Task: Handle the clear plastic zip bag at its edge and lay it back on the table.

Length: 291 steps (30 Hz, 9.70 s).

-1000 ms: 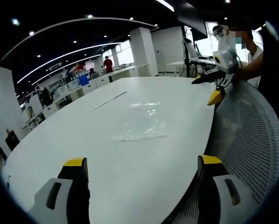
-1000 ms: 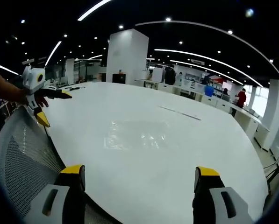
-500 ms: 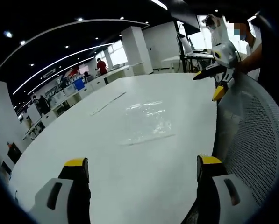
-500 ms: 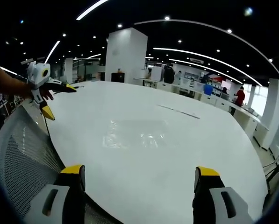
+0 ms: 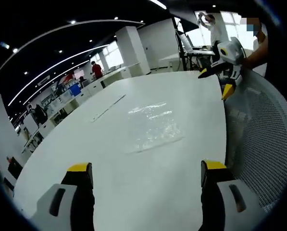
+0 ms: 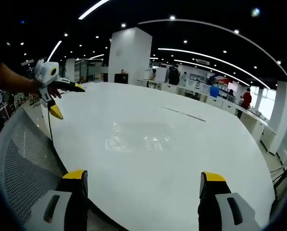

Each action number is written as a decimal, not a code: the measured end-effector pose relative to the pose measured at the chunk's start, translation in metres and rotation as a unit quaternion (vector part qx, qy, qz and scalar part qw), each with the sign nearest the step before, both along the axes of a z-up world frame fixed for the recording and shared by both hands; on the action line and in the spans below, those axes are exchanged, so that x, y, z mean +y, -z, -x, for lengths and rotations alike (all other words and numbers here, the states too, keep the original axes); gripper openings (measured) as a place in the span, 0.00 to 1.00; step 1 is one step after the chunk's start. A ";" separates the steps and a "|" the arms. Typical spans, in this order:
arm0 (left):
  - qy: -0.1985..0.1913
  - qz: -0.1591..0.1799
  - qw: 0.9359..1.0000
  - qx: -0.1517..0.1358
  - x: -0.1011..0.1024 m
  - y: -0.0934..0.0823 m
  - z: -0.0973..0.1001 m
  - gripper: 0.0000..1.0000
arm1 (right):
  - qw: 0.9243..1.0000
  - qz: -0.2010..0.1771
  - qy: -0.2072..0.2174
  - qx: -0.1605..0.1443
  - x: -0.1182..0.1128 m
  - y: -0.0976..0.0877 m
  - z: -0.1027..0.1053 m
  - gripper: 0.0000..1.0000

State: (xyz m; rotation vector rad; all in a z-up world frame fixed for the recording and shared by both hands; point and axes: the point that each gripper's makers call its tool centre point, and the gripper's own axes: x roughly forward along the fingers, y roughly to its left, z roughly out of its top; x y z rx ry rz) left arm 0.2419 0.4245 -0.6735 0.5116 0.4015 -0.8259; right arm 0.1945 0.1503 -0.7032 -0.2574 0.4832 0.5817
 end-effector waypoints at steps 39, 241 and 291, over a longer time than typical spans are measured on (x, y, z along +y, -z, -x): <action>0.100 -0.065 0.993 0.012 -0.024 0.016 -0.031 0.86 | 1.000 0.008 0.001 0.009 -0.001 0.004 0.002 0.95; 0.297 -0.254 0.896 0.211 -0.052 0.107 -0.090 0.00 | 0.996 0.062 0.002 0.068 -0.011 0.026 0.008 0.83; 0.235 -0.212 0.929 0.192 -0.044 0.051 -0.040 0.00 | 0.992 0.119 -0.049 -0.002 0.002 0.006 0.003 0.75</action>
